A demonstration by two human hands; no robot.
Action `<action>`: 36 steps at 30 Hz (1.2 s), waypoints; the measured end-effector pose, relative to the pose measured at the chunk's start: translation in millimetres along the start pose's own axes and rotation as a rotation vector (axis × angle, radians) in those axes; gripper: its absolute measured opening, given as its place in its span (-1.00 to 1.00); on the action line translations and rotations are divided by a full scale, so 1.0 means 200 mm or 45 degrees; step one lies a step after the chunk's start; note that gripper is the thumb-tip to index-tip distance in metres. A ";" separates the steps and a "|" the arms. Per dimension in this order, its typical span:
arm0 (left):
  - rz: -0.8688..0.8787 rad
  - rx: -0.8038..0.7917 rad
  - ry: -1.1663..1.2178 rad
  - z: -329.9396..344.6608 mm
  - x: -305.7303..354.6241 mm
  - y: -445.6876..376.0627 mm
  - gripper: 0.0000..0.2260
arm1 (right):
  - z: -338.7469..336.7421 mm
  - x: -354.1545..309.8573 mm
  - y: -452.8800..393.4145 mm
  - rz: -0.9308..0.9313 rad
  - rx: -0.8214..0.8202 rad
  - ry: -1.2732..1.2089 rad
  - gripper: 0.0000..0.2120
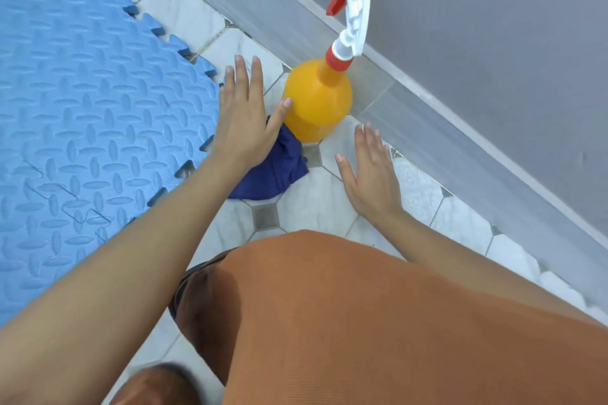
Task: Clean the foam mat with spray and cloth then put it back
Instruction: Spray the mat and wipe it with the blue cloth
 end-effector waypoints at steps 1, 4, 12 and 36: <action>0.009 0.010 -0.028 -0.02 0.00 -0.01 -0.31 | -0.01 -0.01 -0.01 -0.010 0.009 0.006 -0.39; 0.035 0.006 -0.106 -0.06 -0.03 -0.02 -0.30 | -0.02 -0.05 0.00 -0.040 0.017 -0.004 -0.39; 0.081 0.046 -0.343 -0.40 -0.16 -0.09 -0.32 | 0.04 -0.51 0.17 -0.478 0.065 -0.086 -0.37; -0.695 0.575 -0.576 -1.83 -1.40 0.81 -0.33 | -0.15 -2.33 -0.81 -1.184 0.086 0.550 -0.19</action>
Point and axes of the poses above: each hand's wrist, its own y-axis away from the middle knuckle, its own z-axis out of the palm, x = y × z, the point moved 8 cm from there along -y, towards the middle knuckle, and after that the axes turned 5 degrees about -x, right-handed, at the moved point
